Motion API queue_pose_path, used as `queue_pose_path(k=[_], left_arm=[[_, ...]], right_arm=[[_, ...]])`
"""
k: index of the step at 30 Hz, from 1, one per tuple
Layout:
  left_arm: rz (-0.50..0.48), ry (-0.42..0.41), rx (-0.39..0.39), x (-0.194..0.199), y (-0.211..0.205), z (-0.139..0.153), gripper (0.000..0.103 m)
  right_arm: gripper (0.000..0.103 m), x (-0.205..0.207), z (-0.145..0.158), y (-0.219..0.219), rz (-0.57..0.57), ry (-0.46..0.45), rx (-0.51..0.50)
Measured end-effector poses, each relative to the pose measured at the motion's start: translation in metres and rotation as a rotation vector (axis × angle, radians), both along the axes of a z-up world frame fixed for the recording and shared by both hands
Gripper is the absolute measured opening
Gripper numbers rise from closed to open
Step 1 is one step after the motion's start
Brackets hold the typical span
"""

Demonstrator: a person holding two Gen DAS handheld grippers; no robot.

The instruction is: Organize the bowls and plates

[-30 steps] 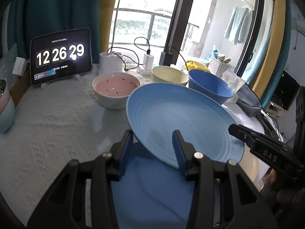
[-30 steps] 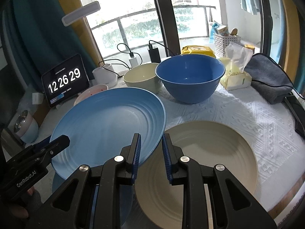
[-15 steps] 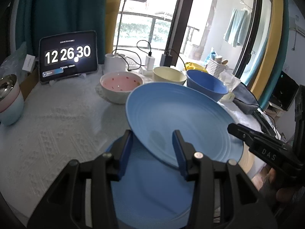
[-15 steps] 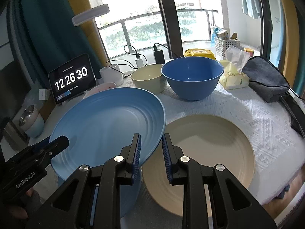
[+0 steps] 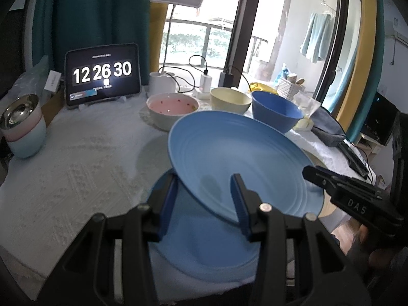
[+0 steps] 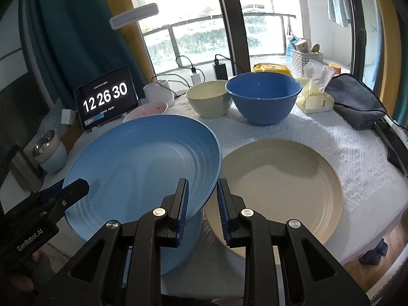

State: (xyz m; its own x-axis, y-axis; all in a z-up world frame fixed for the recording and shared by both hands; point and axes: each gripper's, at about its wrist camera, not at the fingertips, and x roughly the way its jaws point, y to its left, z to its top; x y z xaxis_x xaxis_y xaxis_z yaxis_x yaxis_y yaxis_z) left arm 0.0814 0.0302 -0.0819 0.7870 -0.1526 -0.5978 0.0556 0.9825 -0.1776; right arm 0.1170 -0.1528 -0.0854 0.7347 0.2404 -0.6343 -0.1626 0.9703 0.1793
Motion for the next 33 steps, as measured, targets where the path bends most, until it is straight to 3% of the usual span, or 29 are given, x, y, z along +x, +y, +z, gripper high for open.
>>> queue_pose_path(k=[18,33], left_arm=[[0.022,0.076,0.058,-0.015,0.010,-0.028,0.044],[0.028,0.176,0.104,-0.004,0.011,-0.056,0.046]], right_arm=[[0.025,-0.007,-0.027,0.020,0.038,0.089,-0.025],[0.026,-0.003,-0.052,0.022,0.043,0.173,-0.020]])
